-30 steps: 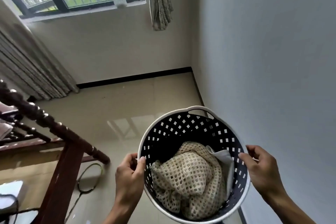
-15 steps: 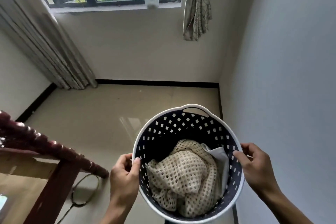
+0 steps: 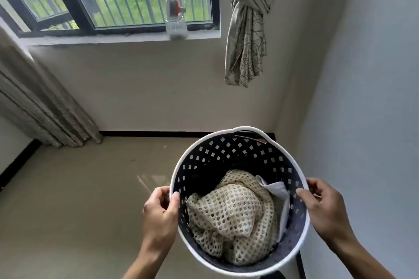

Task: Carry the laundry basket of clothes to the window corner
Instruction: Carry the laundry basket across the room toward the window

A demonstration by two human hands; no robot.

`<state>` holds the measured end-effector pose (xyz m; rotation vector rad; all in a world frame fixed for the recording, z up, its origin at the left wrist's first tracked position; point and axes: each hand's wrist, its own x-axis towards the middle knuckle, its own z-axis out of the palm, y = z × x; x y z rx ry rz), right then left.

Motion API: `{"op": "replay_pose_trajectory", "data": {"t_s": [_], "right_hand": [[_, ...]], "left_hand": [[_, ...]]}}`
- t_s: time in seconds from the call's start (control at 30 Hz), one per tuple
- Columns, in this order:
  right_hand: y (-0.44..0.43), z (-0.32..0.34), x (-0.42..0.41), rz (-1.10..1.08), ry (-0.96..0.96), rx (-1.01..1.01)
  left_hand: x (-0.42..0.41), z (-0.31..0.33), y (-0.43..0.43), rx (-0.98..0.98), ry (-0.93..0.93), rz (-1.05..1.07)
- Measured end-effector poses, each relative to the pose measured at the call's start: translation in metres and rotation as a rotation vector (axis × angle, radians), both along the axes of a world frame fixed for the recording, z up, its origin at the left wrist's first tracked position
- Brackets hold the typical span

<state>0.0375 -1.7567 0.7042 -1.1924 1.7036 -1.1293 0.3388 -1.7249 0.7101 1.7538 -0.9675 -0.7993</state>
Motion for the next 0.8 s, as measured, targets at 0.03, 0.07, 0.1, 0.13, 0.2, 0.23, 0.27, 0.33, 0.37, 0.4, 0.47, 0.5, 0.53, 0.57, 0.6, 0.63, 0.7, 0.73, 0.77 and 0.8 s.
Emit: {"op": "replay_pose_trajectory", "data": {"t_s": [0.03,0.07,0.1,0.13,0.2,0.23,0.27,0.33,0.37,0.4,0.47,0.5,0.53,0.57,0.6,0.63,0.7,0.73,0.77,0.8], "right_hand": [[-0.019,-0.001,0.003,0.003,-0.005,-0.006],[-0.043,-0.003,0.007,0.014,-0.008,-0.006],[-0.071,-0.008,0.012,0.032,-0.009,-0.002],[-0.098,-0.012,0.017,0.052,-0.012,0.005],[-0.153,-0.023,0.029,0.105,-0.019,0.030],[-0.180,-0.028,0.037,0.134,-0.013,0.039],[-0.207,-0.032,0.044,0.165,-0.001,0.048],[-0.260,-0.035,0.061,0.245,0.019,0.068],[-0.285,-0.035,0.071,0.288,0.027,0.079],[-0.310,-0.034,0.082,0.334,0.038,0.087],[-0.360,-0.029,0.107,0.427,0.064,0.094],[-0.382,-0.025,0.122,0.477,0.077,0.090],[-0.402,-0.021,0.138,0.528,0.088,0.078],[-0.421,-0.018,0.156,0.582,0.098,0.066],[-0.437,-0.017,0.173,0.633,0.099,0.060],[-0.452,-0.016,0.191,0.676,0.102,0.057],[-0.481,-0.019,0.231,0.744,0.109,0.052],[-0.493,-0.022,0.251,0.765,0.111,0.056],[-0.504,-0.025,0.273,0.782,0.114,0.061],[-0.514,-0.028,0.295,0.796,0.110,0.064]], "left_hand": [[0.002,0.000,-0.016,-0.003,0.007,-0.002],[0.006,-0.002,-0.035,0.001,0.005,0.007],[0.011,-0.008,-0.057,0.010,-0.003,0.029],[0.016,-0.014,-0.076,0.022,-0.009,0.055],[0.025,-0.024,-0.114,0.049,-0.008,0.112],[0.030,-0.029,-0.132,0.057,-0.007,0.146],[0.035,-0.033,-0.149,0.063,-0.005,0.186],[0.047,-0.037,-0.181,0.071,0.008,0.271],[0.054,-0.037,-0.195,0.070,0.016,0.317],[0.062,-0.037,-0.209,0.069,0.021,0.363],[0.078,-0.037,-0.231,0.064,0.026,0.445],[0.085,-0.037,-0.239,0.061,0.031,0.485],[0.092,-0.036,-0.246,0.052,0.038,0.529],[0.101,-0.036,-0.252,0.045,0.045,0.572],[0.109,-0.037,-0.257,0.043,0.052,0.612],[0.118,-0.039,-0.263,0.040,0.057,0.646],[0.140,-0.045,-0.276,0.047,0.055,0.707],[0.153,-0.049,-0.283,0.057,0.052,0.734],[0.169,-0.052,-0.290,0.066,0.047,0.758],[0.185,-0.055,-0.298,0.071,0.044,0.779]]}}
